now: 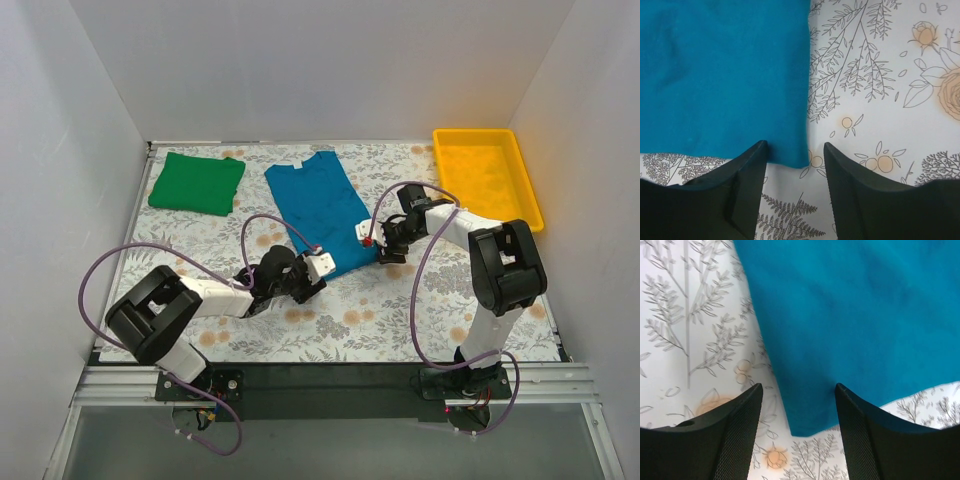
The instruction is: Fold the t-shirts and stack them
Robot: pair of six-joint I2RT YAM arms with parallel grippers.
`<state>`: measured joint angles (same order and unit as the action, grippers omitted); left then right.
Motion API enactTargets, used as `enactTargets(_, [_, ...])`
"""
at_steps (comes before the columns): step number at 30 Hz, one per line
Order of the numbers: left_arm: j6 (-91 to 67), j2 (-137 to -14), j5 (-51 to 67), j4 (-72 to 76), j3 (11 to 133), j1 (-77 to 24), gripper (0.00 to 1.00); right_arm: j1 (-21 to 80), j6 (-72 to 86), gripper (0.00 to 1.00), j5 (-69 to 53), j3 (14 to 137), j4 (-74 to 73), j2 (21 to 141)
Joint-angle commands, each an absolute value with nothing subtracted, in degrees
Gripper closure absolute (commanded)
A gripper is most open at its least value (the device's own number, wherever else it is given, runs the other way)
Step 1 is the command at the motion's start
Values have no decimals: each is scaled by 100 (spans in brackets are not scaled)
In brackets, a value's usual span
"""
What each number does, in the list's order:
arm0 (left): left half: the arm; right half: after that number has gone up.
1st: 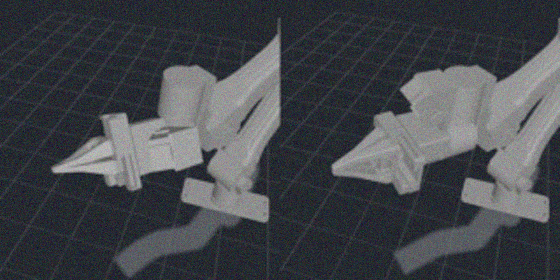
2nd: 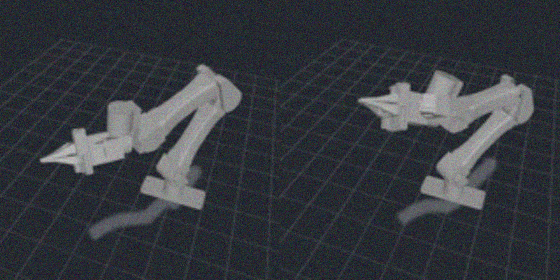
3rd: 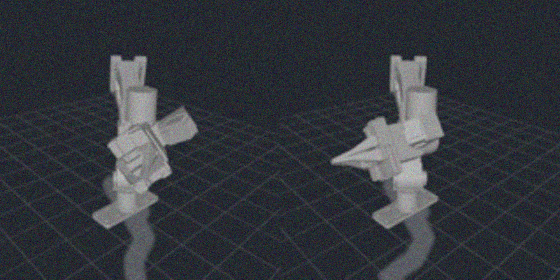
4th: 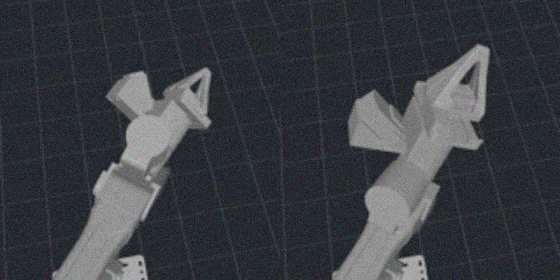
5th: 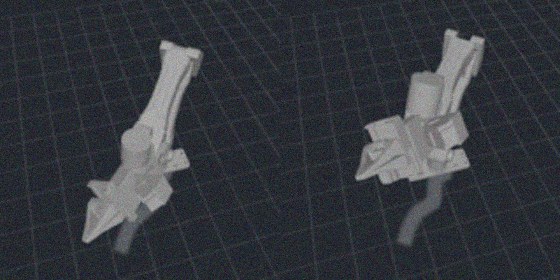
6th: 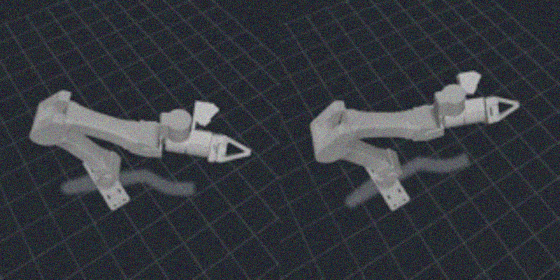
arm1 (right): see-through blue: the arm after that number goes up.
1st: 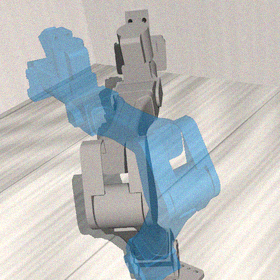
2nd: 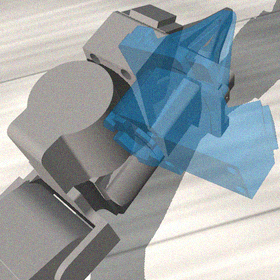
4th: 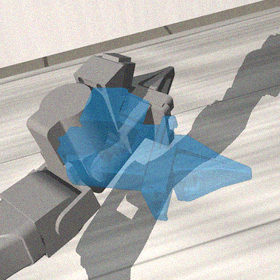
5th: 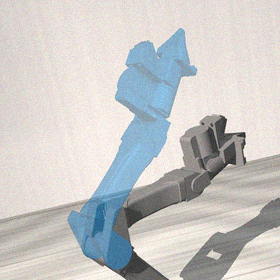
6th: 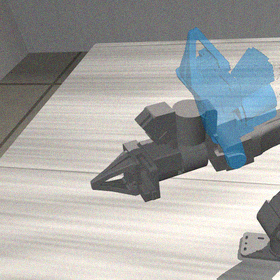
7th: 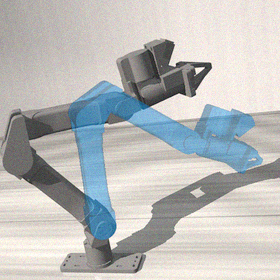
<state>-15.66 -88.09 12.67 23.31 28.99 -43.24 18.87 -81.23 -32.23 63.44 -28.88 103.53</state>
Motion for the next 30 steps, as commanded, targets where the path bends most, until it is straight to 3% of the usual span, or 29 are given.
enactTargets(1, [-1371,-8903,976,2479,3146,-4315,55,1907,-8042,35,-2953,6539,-2716,10494])
enactTargets(5, [-1292,-8947,897,2408,3147,-4324,62,1907,-8033,42,-2795,6504,-2698,10599])
enactTargets(8, [-1266,-8991,800,2373,3155,-4359,73,1934,-7972,56,-2699,6539,-2716,10687])
enactTargets(11, [-1266,-9053,730,2260,3190,-4429,85,1969,-8015,72,-2654,6522,-2803,10749])
enactTargets(12, [-1266,-9079,712,2259,3199,-4447,90,1986,-8042,93,-2637,6521,-2865,10749])
enactTargets(13, [-1266,-9070,686,2259,3199,-4508,96,2030,-8059,99,-2619,6452,-2917,10723])
enactTargets(14, [-1274,-9079,668,2233,3191,-4544,100,2048,-8077,99,-2610,6408,-2944,10697])
enactTargets(21, [-1836,-8396,800,1785,3103,-5088,100,2101,-8156,99,-2540,5890,-4041,10056])
enactTargets(30, [-3944,-7498,730,1415,2576,-6975,100,2101,-8807,99,-2795,3773,-5404,7315])
